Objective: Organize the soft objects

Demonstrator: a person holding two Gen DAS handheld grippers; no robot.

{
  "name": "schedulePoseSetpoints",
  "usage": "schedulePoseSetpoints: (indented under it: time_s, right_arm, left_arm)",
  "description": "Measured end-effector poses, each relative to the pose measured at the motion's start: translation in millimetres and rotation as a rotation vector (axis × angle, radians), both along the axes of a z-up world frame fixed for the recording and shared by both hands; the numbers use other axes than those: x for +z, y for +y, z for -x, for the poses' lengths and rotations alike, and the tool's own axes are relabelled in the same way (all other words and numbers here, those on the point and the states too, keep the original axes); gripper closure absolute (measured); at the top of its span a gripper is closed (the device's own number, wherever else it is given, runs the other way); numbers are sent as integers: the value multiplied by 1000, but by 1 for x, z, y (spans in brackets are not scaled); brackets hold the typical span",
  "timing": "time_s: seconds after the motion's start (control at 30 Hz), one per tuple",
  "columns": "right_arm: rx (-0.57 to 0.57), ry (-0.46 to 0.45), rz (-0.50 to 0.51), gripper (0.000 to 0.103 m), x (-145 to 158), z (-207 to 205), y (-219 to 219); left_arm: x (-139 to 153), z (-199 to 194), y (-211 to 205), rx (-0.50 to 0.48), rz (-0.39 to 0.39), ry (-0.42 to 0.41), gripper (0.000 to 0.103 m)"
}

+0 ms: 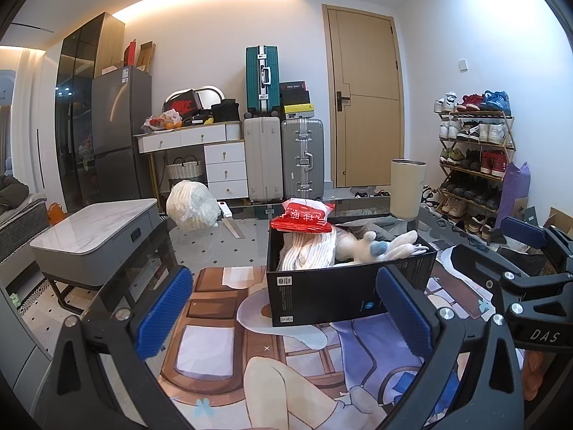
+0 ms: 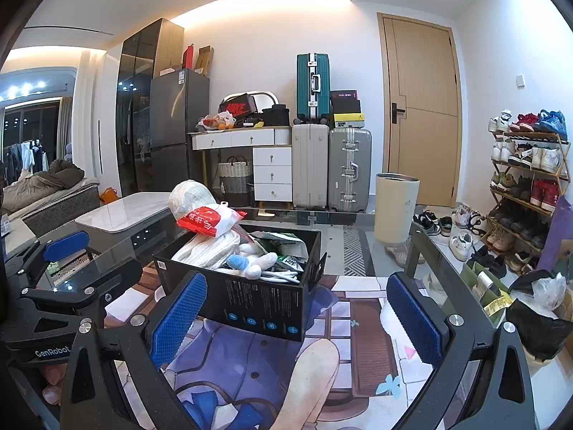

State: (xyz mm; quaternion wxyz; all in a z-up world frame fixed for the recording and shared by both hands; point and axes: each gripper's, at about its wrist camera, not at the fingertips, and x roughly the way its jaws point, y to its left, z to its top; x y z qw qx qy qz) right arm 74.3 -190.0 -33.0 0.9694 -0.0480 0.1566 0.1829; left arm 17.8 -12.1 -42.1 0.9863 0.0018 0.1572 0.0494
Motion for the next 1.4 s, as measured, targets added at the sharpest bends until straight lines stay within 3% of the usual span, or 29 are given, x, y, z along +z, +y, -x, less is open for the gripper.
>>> schedulePoseSetpoints:
  time_s: [1.4]
  right_arm:
    - [-1,4,0,1,2,-1,-1]
  left_arm:
    - [2,4,-4,6,-2,1,0]
